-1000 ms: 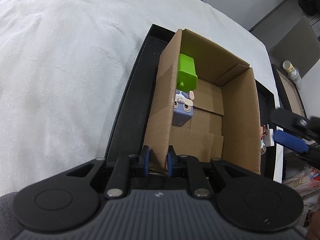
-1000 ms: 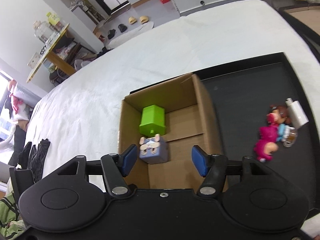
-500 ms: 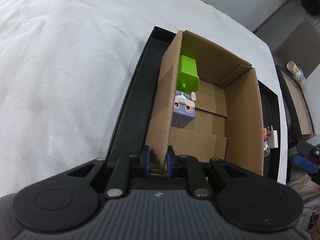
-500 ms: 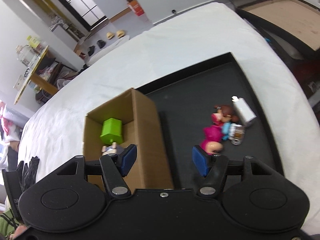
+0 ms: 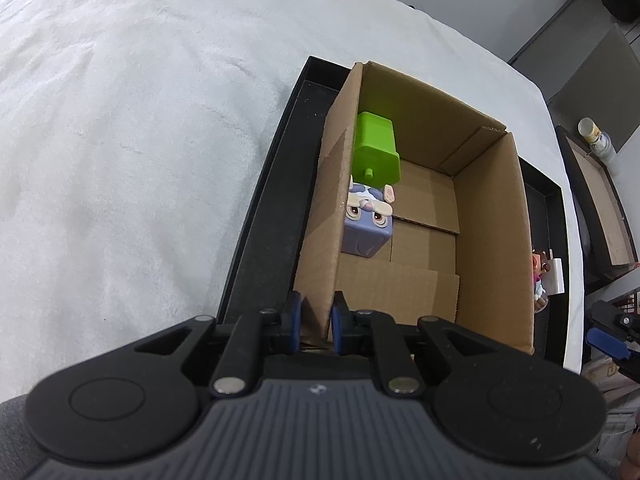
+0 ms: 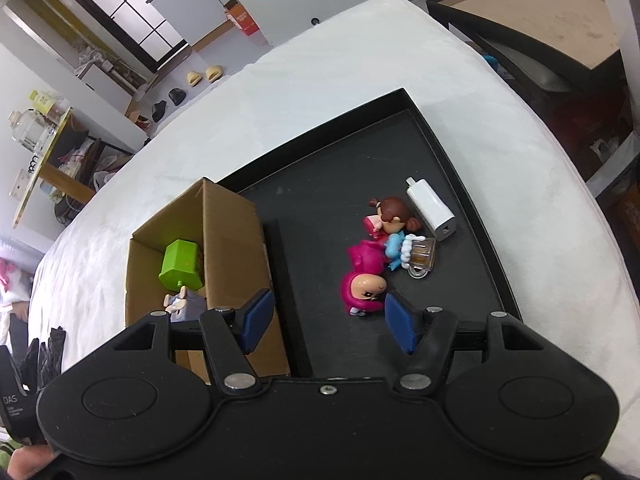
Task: Organize rigid objects
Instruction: 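Move the right gripper down onto the pink doll figure and close it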
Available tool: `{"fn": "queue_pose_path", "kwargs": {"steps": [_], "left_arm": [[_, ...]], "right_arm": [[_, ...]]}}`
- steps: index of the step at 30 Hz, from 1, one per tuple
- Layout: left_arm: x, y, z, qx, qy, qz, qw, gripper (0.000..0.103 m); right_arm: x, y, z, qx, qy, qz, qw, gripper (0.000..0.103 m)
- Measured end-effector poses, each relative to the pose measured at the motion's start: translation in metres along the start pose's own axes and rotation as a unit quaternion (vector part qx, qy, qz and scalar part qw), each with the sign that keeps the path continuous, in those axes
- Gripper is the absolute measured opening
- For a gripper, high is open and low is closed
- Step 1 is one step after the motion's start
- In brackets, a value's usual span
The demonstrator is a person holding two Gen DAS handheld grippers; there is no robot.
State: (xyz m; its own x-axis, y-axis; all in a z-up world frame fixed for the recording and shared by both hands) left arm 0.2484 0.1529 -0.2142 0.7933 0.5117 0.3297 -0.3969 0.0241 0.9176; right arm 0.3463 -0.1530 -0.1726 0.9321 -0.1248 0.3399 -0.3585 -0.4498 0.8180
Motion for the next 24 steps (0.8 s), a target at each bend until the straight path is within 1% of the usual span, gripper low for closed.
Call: {"fn": "queue_pose_path", "kwargs": {"steps": [6,12,15,19,24], "left_arm": [[0.002,0.000,-0.002,0.004,0.003,-0.001,1.0000,0.014],[0.002,-0.002,-0.001,0.006,-0.007,-0.002,1.0000,0.013],[0.004,-0.002,0.000,0.007,0.003,-0.007,0.9999,0.014],[0.004,-0.003,0.002,0.016,-0.006,-0.003,0.9999,0.013],[0.004,-0.004,0.002,0.020,-0.004,-0.005,0.9998,0.013]], "right_arm": [[0.000,-0.016,0.010,0.005,-0.019,0.002,1.000,0.062],[-0.004,-0.036,0.018,0.009,-0.043,0.005,0.999,0.061],[-0.004,-0.045,0.022,0.004,-0.052,0.007,0.999,0.061],[0.001,-0.055,0.026,-0.009,-0.053,0.018,0.998,0.061],[0.001,-0.074,0.028,-0.018,-0.045,0.002,0.999,0.061]]}}
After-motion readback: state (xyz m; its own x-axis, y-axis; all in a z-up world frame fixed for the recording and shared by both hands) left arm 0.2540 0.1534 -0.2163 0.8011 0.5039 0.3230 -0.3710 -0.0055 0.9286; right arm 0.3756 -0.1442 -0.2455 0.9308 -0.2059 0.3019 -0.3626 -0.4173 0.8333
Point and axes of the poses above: each gripper's, at about its wrist camera, not at the fingertips, and y roughly against the way its jaws point, z to its right, x to its top, the point moved 3 cm from there along -y, roughly the way its jaws point, and after that the axes turned 7 degrees about -y, right-handed, at the moved point
